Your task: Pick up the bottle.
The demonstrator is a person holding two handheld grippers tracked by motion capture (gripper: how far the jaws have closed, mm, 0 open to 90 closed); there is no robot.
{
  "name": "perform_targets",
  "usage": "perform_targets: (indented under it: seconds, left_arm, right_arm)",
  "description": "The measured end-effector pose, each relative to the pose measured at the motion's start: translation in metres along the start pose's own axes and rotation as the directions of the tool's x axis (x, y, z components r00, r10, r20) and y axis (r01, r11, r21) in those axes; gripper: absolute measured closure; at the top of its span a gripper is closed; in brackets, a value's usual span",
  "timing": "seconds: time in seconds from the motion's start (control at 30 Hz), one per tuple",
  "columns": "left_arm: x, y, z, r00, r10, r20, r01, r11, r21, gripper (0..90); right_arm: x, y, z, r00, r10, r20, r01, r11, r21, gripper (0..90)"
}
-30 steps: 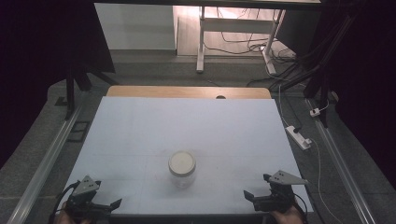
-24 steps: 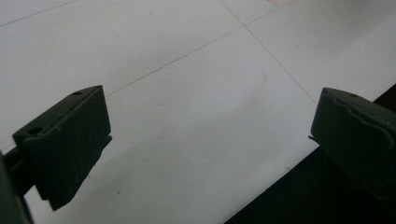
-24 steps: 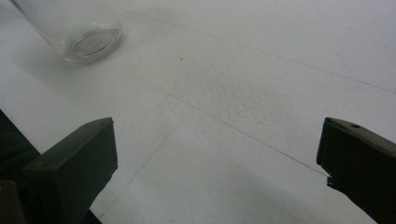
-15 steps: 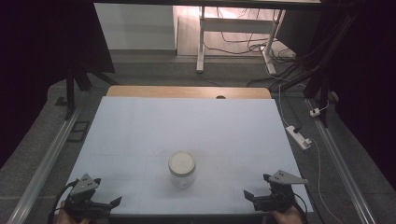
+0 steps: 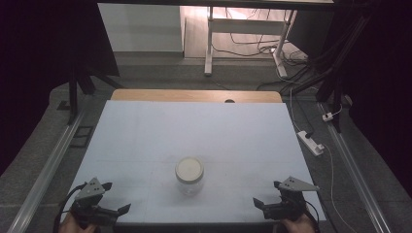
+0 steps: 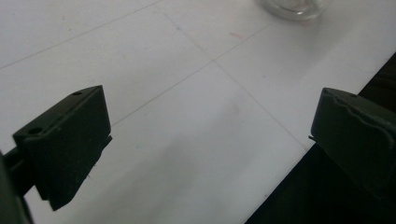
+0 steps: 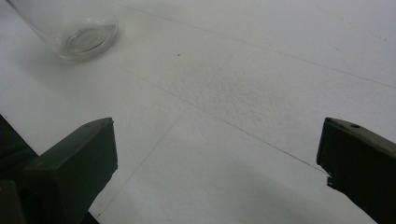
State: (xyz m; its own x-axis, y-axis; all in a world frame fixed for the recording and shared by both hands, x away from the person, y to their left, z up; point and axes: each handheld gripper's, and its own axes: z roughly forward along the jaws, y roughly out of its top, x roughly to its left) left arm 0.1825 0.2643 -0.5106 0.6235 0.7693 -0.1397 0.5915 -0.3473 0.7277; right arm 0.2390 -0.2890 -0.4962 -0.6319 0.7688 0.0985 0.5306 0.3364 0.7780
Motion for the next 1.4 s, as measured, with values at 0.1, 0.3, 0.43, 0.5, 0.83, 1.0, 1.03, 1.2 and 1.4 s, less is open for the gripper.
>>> perform_targets:
  seconds: [0.1,0.3,0.43,0.5,0.83,1.0,1.03,1.2,1.4]
  left_arm:
    - [-0.002,0.004,0.002,0.9994,0.033,0.007,-0.033,0.9994,-0.013,0.0]
    - [-0.005,0.011,0.009,0.9985,0.047,0.03,-0.046,0.9983,-0.035,0.0]
    - [-0.008,0.015,0.016,0.9973,0.058,0.046,-0.056,0.9978,-0.036,0.0]
    - [-0.01,0.017,0.02,0.9961,0.065,0.059,-0.063,0.9974,-0.034,0.0]
    - [-0.014,0.036,0.031,0.9919,0.092,0.088,-0.091,0.9957,-0.02,0.0]
    - [-0.015,0.043,0.039,0.9894,0.112,0.093,-0.111,0.9937,-0.011,0.0]
    - [-0.016,0.044,0.04,0.989,0.115,0.093,-0.115,0.9934,-0.008,0.0]
    - [-0.018,0.051,0.048,0.9855,0.125,0.114,-0.128,0.9917,0.013,0.0]
    - [-0.02,0.058,0.057,0.9791,0.149,0.138,-0.154,0.9879,0.022,0.0]
  right_arm:
    - [0.0,0.0,0.0,1.0,0.002,0.0,-0.002,1.0,0.0,0.0]
    - [0.0,0.0,0.001,1.0,0.0,-0.002,0.0,1.0,0.009,0.0]
    - [0.0,0.0,0.001,1.0,0.0,-0.002,0.0,1.0,0.013,0.0]
    - [0.0,0.0,0.001,1.0,0.0,-0.003,0.0,1.0,0.012,0.0]
    - [0.0,0.0,0.001,1.0,0.002,-0.004,-0.002,1.0,0.013,0.0]
    - [0.0,0.0,0.001,1.0,0.001,-0.006,-0.001,1.0,0.014,0.0]
    - [0.0,0.0,0.001,1.0,0.001,-0.006,-0.001,1.0,0.014,0.0]
    - [0.0,0.0,0.001,1.0,0.0,-0.007,0.0,1.0,0.013,0.0]
    - [-0.001,0.0,0.001,1.0,0.002,-0.009,-0.002,1.0,0.013,0.0]
